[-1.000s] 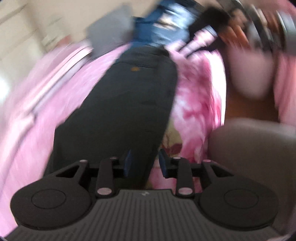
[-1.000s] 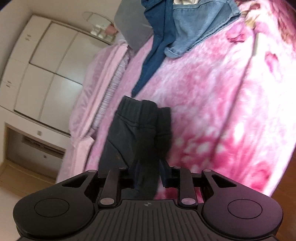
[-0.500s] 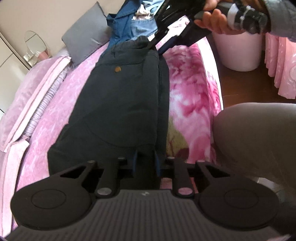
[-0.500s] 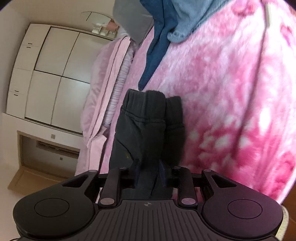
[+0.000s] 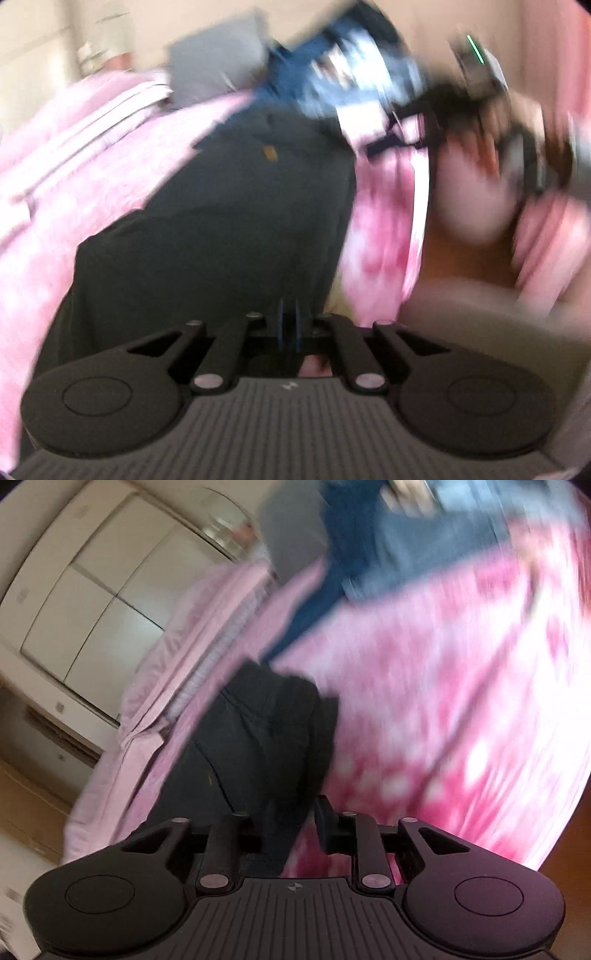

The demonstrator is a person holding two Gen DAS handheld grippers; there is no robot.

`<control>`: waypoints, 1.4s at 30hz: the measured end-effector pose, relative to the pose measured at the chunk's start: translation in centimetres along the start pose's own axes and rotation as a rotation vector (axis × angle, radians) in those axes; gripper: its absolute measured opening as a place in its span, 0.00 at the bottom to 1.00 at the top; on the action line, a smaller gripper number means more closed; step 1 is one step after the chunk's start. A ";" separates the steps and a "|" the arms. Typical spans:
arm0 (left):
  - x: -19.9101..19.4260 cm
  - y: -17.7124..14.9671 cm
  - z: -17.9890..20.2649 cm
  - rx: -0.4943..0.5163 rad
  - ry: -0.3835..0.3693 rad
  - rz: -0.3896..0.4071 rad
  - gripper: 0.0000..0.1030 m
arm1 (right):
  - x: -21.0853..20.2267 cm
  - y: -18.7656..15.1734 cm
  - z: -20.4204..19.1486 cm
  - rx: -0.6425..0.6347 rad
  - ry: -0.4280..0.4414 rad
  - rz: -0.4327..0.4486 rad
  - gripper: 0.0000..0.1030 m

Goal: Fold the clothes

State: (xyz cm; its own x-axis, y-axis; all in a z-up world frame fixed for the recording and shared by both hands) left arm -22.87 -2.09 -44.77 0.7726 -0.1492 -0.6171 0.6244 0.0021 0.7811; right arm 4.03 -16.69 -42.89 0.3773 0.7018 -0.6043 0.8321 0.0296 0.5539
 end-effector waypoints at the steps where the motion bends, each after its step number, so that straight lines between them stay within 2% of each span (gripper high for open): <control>1: -0.5 0.8 -0.9 -0.058 0.006 0.040 0.04 | -0.7 0.1 -1.0 -0.038 0.018 0.021 0.22; 3: 0.0 1.4 -2.0 -0.109 0.037 0.061 0.04 | -1.0 -0.2 -3.5 -0.077 0.127 0.009 0.22; 6: 2.7 0.2 -2.7 -0.169 0.056 0.009 0.04 | 0.7 -2.6 -7.1 -0.187 0.210 -0.075 0.22; 8: 4.4 -2.3 -2.8 -0.201 0.093 -0.064 0.04 | 2.6 -5.0 -8.0 -0.294 0.189 -0.132 0.22; 9: 4.2 -3.1 -2.7 -0.194 0.113 -0.042 0.04 | 2.9 -5.5 -7.6 -0.351 0.153 -0.107 0.04; 10: 3.5 -3.8 -3.0 -0.218 0.123 -0.025 0.05 | 3.2 -5.9 -7.2 -0.400 0.122 -0.086 0.00; 13: 1.1 -5.7 -5.3 -0.345 0.143 0.002 0.03 | 3.4 -5.3 -5.4 -0.291 0.162 -0.141 0.00; 15: -0.6 -6.0 -7.3 -0.421 0.172 -0.009 0.03 | 3.0 -5.0 -6.4 -0.341 0.127 -0.158 0.00; 17: -2.4 -4.7 -9.4 -0.453 0.212 0.019 0.03 | 2.4 -4.3 -8.5 -0.407 0.121 -0.150 0.00; 19: -3.1 -2.7 -11.2 -0.457 0.234 0.066 0.04 | 2.8 -2.3 -10.7 -0.452 0.151 -0.104 0.00; 21: -2.9 -0.4 -13.2 -0.450 0.237 0.111 0.04 | 4.8 -1.4 -13.2 -0.514 0.159 -0.102 0.06; 23: -1.9 1.2 -14.6 -0.429 0.237 0.117 0.04 | 6.9 -0.5 -15.6 -0.578 0.168 -0.103 0.12; 25: -0.1 2.0 -15.7 -0.405 0.218 0.112 0.04 | 9.9 -1.6 -18.0 -0.659 0.201 -0.144 0.13; 27: 1.9 0.6 -16.9 -0.388 0.262 0.058 0.11 | 12.1 -3.6 -19.0 -0.727 0.211 -0.189 0.13; 28: 2.9 -0.2 -17.5 -0.380 0.287 0.028 0.06 | 13.4 -4.3 -18.7 -0.772 0.168 -0.194 0.14; 29: 3.8 -0.9 -18.1 -0.372 0.311 -0.002 0.03 | 14.6 -4.5 -17.4 -0.811 0.061 -0.160 0.14; 30: 3.5 -1.3 -18.4 -0.387 0.300 0.008 0.03 | 15.6 -4.5 -16.1 -0.841 -0.039 -0.126 0.10; 31: 2.8 -1.6 -18.6 -0.408 0.280 0.027 0.03 | 15.9 -4.0 -14.7 -0.812 -0.067 -0.097 0.01; 33: 1.5 -2.2 -18.9 -0.450 0.240 0.064 0.02 | 15.4 -2.8 -13.4 -0.679 -0.011 -0.149 0.01; 34: 0.8 -2.5 -19.1 -0.471 0.220 0.082 0.03 | 14.9 -2.0 -13.2 -0.660 0.010 -0.166 0.01; 35: 0.2 -2.7 -19.3 -0.491 0.200 0.101 0.09 | 14.4 -1.2 -13.0 -0.641 0.030 -0.179 0.05; 37: -0.5 -2.2 -20.3 -0.473 0.206 0.104 0.16 | 13.4 1.4 -12.9 -0.627 0.045 -0.159 0.27; 38: -0.8 -1.9 -20.9 -0.461 0.212 0.104 0.24 | 13.2 2.9 -12.7 -0.607 0.034 -0.132 0.57; 39: -1.1 -1.6 -21.4 -0.448 0.218 0.104 0.29 | 13.0 4.3 -12.5 -0.587 0.024 -0.105 0.74; 40: -1.4 -1.3 -22.0 -0.436 0.223 0.104 0.34 | 12.9 5.7 -12.3 -0.567 0.013 -0.077 0.77; 42: -0.3 -1.3 -22.7 -0.437 0.169 0.062 0.35 | 12.5 8.5 -11.9 -0.527 -0.010 -0.026 0.78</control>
State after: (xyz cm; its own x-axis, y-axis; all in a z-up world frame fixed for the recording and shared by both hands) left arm -21.28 20.38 -47.80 0.7956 0.0270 -0.6053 0.5381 0.4275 0.7264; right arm 11.02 0.80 -38.93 0.3655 0.6895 -0.6253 0.5250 0.4020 0.7502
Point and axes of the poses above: each gripper's, at about its wrist camera, not at the fingertips, and x roughly the way its jaws point, z to its right, y to its top, the point moved 8 cm from there along x, roughly the way its jaws point, and after that the axes turned 10 degrees about -y, right-handed, at the moved point
